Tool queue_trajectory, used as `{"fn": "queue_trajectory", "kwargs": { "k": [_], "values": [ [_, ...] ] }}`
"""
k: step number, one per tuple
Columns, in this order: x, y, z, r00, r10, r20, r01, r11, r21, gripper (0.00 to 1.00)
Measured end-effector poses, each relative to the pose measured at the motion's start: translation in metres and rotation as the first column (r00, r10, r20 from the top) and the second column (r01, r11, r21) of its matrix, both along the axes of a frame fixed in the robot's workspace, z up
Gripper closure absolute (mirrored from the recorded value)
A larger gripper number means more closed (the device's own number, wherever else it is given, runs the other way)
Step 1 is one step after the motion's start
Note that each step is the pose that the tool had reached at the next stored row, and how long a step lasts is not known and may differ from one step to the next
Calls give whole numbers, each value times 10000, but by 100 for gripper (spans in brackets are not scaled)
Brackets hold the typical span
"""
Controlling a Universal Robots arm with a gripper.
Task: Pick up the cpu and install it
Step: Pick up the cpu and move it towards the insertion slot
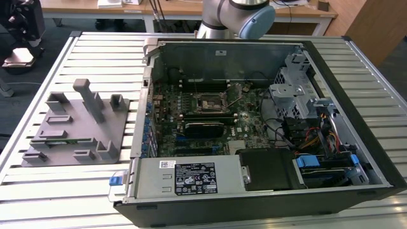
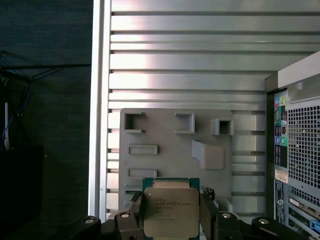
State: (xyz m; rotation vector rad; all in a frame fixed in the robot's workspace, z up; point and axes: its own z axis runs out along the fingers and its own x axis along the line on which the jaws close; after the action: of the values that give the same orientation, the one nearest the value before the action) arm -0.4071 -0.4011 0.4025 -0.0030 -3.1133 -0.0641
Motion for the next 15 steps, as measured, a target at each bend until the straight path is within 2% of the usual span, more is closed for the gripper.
{"fn": "queue_trajectory", "kwargs": {
  "k": [15],
  "values": [
    [185, 0, 0, 10000, 0, 0, 0, 10000, 0, 47]
  ]
}}
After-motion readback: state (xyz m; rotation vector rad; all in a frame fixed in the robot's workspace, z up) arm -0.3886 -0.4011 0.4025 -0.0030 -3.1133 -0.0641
